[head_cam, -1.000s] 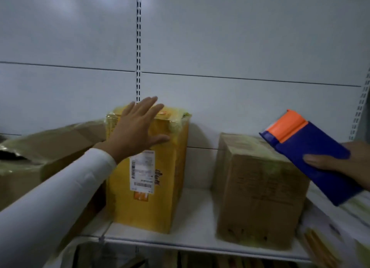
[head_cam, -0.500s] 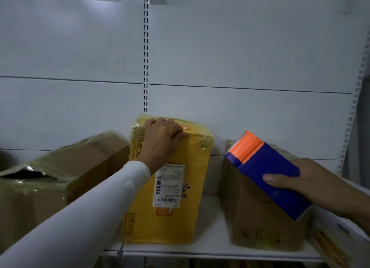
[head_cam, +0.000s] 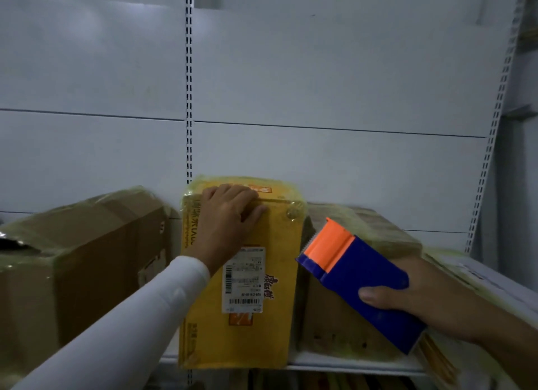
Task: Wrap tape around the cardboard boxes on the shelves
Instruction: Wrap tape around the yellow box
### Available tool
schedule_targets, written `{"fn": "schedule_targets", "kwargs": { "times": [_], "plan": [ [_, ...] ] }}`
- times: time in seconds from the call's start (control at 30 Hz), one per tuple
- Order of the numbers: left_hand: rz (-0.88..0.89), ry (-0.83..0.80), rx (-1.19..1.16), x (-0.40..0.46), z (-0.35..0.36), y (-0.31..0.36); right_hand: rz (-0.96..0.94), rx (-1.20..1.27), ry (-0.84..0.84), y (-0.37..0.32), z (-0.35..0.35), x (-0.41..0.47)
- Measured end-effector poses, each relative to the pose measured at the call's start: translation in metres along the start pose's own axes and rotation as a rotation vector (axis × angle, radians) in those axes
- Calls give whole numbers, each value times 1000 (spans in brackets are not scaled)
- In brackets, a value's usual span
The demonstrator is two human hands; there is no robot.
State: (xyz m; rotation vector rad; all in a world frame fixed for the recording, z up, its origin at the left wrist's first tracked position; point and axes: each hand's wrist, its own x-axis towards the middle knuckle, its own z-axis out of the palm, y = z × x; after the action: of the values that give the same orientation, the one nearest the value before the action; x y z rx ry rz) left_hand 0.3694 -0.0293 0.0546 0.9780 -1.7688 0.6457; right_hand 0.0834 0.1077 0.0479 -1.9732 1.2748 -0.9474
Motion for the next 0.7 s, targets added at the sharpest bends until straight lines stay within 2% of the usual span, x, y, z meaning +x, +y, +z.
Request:
{"fn": "schedule_targets", "kwargs": {
  "times": [0.17,0.33,0.53,0.7],
  "plan": [
    [-28,-124,13,-7,-15,8,3,107,-177,20,6,2],
    [-28,-131,-66,-35,-43,13,0,162,-241,41,17,7],
    [-11,-407,-205,-114,-62,18,-14,5,-364,51,44,2],
    [-212,-579,-496,-149,-74,20,-15,-52,-419,51,73,2]
  ]
}}
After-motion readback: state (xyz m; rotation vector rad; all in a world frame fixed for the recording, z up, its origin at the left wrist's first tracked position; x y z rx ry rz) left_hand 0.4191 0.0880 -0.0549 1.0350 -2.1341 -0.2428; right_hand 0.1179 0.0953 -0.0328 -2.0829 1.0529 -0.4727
